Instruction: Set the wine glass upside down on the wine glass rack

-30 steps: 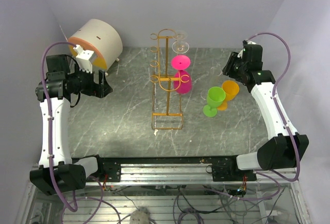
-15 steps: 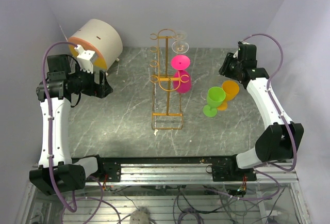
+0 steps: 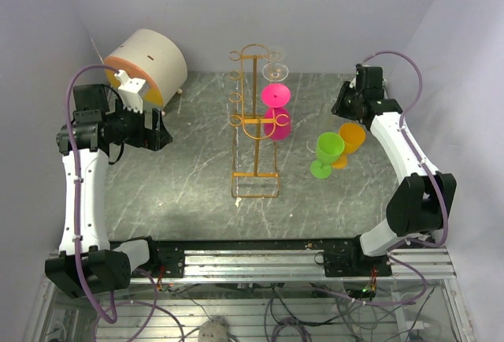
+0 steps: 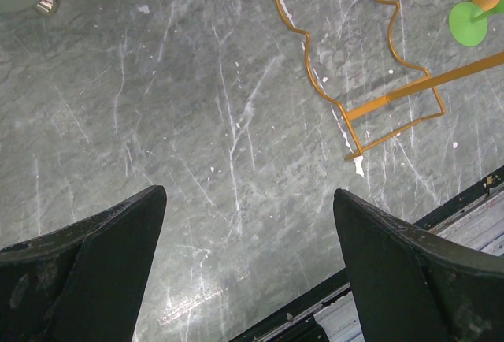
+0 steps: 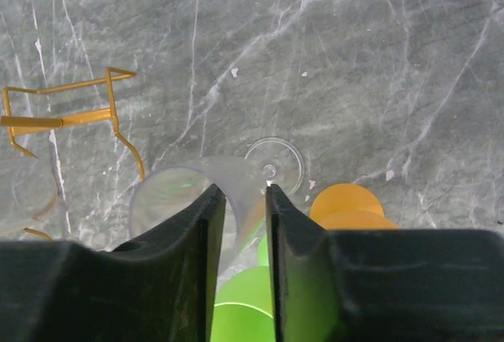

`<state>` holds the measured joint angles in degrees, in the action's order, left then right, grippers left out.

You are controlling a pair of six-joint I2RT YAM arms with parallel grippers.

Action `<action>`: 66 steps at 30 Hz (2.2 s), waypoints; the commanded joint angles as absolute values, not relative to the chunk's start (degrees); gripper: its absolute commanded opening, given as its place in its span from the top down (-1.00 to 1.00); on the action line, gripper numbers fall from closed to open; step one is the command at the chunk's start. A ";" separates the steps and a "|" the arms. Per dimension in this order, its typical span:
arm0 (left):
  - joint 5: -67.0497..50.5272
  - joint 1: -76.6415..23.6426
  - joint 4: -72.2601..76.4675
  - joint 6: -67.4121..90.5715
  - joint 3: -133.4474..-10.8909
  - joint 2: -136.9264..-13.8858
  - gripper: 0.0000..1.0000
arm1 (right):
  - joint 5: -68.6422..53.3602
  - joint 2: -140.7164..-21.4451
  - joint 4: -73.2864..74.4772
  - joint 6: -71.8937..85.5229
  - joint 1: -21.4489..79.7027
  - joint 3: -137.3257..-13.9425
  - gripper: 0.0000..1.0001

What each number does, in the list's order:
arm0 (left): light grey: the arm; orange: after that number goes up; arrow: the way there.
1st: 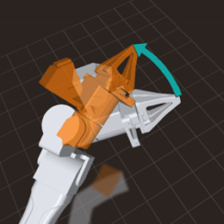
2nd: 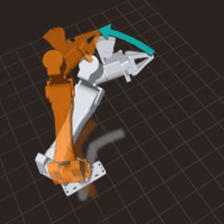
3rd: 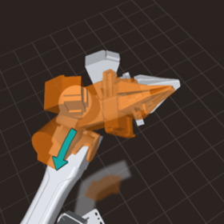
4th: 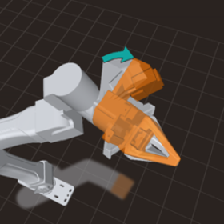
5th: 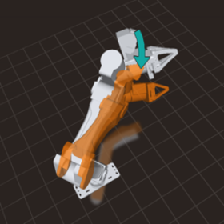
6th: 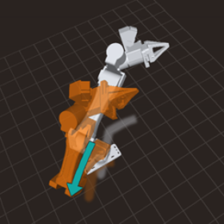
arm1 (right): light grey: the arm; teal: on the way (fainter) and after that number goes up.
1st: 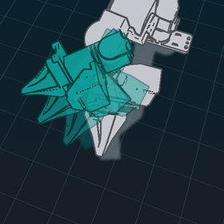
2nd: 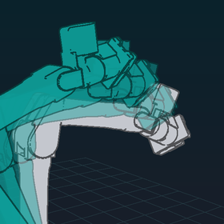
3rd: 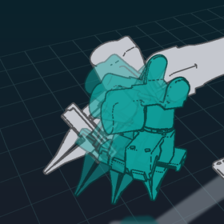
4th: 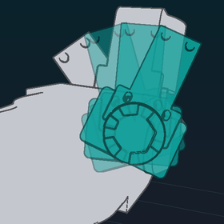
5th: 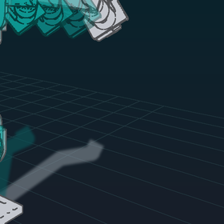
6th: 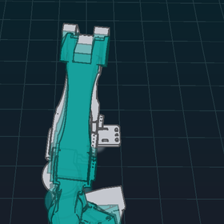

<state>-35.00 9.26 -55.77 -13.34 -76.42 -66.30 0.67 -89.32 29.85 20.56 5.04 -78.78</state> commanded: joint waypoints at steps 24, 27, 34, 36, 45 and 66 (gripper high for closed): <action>-38.31 8.40 -61.18 -12.46 -86.81 -68.91 -0.93 | 9.59 -73.53 29.70 18.31 5.90 -79.31 1.00; -34.48 8.41 -61.18 -7.68 -90.74 -69.73 -0.92 | 10.27 -69.06 25.41 19.18 5.86 -78.90 1.00; -24.96 8.40 -59.25 8.54 -97.60 -69.10 -0.98 | 7.64 -60.52 10.94 19.31 5.87 -77.48 1.00; -26.48 8.60 -61.27 12.39 -100.03 -70.63 -0.97 | 7.35 -59.34 7.26 19.16 5.82 -77.35 1.00; -52.17 12.50 -49.67 37.43 -91.36 -69.74 -0.98 | -1.44 -61.26 -10.24 26.76 7.48 -77.20 1.00; -45.86 10.21 -14.17 88.92 -78.50 -65.70 -0.84 | 32.02 -85.89 -47.46 -12.45 54.76 -83.72 1.00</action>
<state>-49.19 10.55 -15.20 82.06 -78.28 -65.78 25.17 -83.46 -32.58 -2.15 50.46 -83.09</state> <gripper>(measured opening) 0.926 0.047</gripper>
